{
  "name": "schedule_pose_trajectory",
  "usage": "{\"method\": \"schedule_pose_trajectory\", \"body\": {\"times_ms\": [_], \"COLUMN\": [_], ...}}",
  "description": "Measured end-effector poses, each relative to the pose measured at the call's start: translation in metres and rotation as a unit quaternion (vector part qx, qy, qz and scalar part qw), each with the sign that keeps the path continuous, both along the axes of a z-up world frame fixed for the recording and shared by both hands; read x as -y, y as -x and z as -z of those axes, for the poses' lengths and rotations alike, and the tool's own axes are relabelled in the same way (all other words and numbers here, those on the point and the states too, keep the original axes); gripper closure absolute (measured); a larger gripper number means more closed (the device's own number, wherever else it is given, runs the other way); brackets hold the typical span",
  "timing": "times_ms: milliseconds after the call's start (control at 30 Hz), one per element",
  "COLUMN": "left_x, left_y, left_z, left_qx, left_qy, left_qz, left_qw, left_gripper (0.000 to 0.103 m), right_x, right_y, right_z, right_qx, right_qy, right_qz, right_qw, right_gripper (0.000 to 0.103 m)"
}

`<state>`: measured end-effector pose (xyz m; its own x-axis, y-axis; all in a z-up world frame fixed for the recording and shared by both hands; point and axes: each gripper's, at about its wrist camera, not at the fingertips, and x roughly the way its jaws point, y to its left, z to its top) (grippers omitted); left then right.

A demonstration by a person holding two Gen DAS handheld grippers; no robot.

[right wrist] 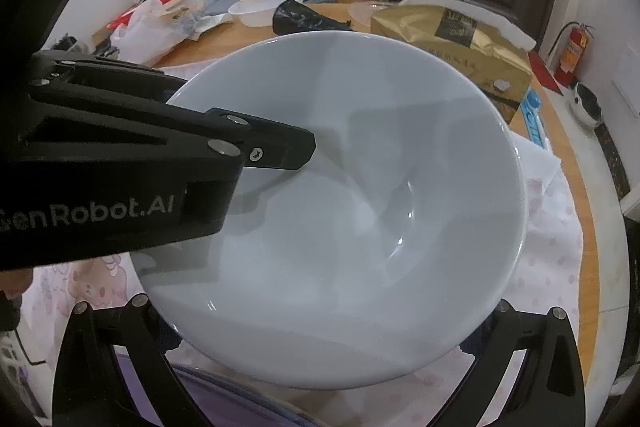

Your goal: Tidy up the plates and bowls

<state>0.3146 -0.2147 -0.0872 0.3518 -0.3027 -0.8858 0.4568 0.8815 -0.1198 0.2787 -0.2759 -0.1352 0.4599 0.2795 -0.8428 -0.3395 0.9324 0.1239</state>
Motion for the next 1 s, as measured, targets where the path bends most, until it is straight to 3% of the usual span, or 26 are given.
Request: {"method": "schedule_pose_trajectory", "body": {"times_ms": [400, 533, 667, 1000], "left_x": [-0.01, -0.009, -0.012, -0.015], "left_y": [-0.005, -0.007, -0.011, -0.008], "left_z": [0.01, 0.011, 0.014, 0.016], "left_qx": [-0.011, -0.014, -0.029, -0.028], "left_qy": [0.006, 0.005, 0.02, 0.034], "left_qz": [-0.003, 0.009, 0.01, 0.011], "left_qw": [0.9999, 0.9999, 0.9993, 0.999], "left_gripper": [0.079, 0.079, 0.077, 0.076], "right_x": [-0.008, -0.008, -0.006, -0.007], "right_y": [-0.001, -0.008, -0.016, -0.006], "right_z": [0.003, 0.007, 0.016, 0.016], "right_qx": [0.009, -0.011, -0.042, 0.008], "right_qy": [0.024, 0.019, -0.018, -0.017], "right_qz": [-0.015, -0.013, 0.001, 0.025], "right_qw": [1.0, 1.0, 0.999, 1.0], "right_gripper": [0.001, 0.001, 0.001, 0.003]}}
